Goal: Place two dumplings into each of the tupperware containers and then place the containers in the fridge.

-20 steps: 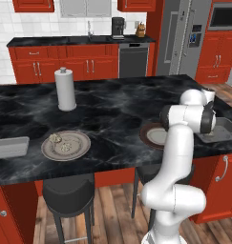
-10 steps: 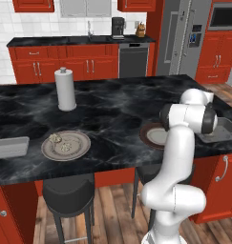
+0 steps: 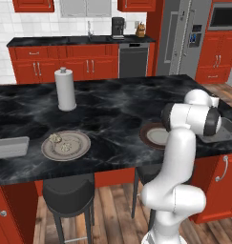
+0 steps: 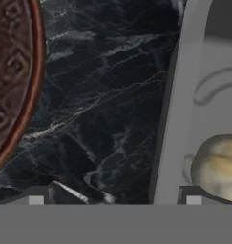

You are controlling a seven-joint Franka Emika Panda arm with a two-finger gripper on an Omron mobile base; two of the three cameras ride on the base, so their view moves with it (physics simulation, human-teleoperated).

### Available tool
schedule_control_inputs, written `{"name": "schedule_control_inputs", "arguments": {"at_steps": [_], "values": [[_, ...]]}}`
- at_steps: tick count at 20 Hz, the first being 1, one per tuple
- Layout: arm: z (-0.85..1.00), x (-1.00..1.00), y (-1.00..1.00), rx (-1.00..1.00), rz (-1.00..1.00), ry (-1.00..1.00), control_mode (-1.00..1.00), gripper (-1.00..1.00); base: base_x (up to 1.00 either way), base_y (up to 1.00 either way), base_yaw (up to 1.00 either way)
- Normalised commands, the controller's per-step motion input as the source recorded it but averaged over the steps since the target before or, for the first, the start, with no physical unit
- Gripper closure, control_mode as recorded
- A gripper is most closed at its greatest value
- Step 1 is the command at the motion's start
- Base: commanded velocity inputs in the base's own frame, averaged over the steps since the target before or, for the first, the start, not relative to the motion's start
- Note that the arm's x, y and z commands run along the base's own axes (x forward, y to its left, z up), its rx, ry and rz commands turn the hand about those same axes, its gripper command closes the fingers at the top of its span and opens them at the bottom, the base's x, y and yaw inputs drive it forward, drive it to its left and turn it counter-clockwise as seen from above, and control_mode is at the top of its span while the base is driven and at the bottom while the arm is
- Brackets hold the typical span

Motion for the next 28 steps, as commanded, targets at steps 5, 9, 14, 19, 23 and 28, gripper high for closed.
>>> {"name": "schedule_control_inputs", "arguments": {"at_steps": [5,9,14,19,23,28], "values": [[-0.07,0.00,0.16,0.00,0.03,0.00,-1.00,-1.00,0.00,0.00,0.00],[0.00,0.07,0.14,0.00,0.02,0.00,-1.00,-1.00,0.00,0.00,0.00],[0.01,0.01,0.01,0.00,0.00,0.00,-1.00,-1.00,0.00,0.00,0.00],[-0.02,0.00,0.07,0.00,0.00,0.00,-1.00,1.00,0.00,0.00,0.00],[0.00,0.00,0.00,0.00,0.00,0.00,-1.00,1.00,0.00,0.00,0.00],[0.01,0.00,-0.03,0.00,0.02,-0.01,-1.00,1.00,0.00,0.00,0.00]]}}
